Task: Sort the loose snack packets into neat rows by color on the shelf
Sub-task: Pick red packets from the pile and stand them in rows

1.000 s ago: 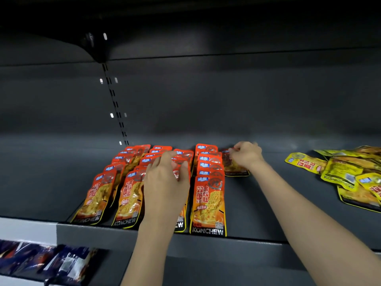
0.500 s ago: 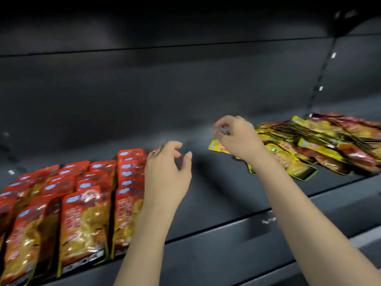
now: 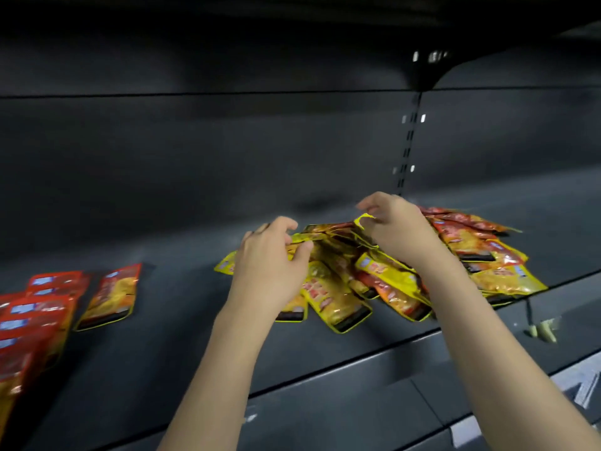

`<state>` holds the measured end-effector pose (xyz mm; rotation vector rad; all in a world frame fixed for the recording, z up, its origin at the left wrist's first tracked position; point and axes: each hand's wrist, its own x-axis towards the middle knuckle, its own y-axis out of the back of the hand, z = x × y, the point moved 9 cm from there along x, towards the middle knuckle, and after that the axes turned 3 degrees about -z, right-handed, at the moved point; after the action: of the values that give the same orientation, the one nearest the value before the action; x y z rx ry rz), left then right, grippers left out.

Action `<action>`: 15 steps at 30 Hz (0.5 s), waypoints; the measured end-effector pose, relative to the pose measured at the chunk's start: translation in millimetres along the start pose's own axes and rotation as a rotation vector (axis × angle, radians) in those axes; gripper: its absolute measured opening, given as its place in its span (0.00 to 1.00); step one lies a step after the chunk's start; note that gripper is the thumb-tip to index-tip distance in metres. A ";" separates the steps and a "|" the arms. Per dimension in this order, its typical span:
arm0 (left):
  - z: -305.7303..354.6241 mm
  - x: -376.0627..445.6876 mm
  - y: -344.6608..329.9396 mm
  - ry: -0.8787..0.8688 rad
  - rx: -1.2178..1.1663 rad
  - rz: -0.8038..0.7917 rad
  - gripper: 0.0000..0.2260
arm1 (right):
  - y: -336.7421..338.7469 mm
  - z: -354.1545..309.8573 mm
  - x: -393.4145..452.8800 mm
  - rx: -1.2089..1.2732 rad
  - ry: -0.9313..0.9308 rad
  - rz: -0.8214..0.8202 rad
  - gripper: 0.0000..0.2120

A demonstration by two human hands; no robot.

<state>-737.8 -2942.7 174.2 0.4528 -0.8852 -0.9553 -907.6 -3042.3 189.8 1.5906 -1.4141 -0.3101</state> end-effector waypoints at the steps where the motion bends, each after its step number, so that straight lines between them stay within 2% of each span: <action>1: 12.7 4.5 -11.7 -0.013 0.010 -0.011 0.14 | 6.8 14.0 2.4 -0.001 -0.011 -0.007 0.13; 9: 91.8 38.4 -94.3 -0.081 0.072 -0.107 0.15 | 56.1 106.9 8.2 -0.086 -0.085 -0.047 0.13; 15: 133.4 75.3 -151.9 -0.060 0.158 -0.240 0.15 | 80.4 163.4 8.6 -0.079 -0.186 -0.039 0.16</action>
<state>-902.9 -3081.4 181.4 0.6794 -0.9800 -1.1270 -1072.7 -3117.2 170.4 1.5579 -1.4935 -0.5427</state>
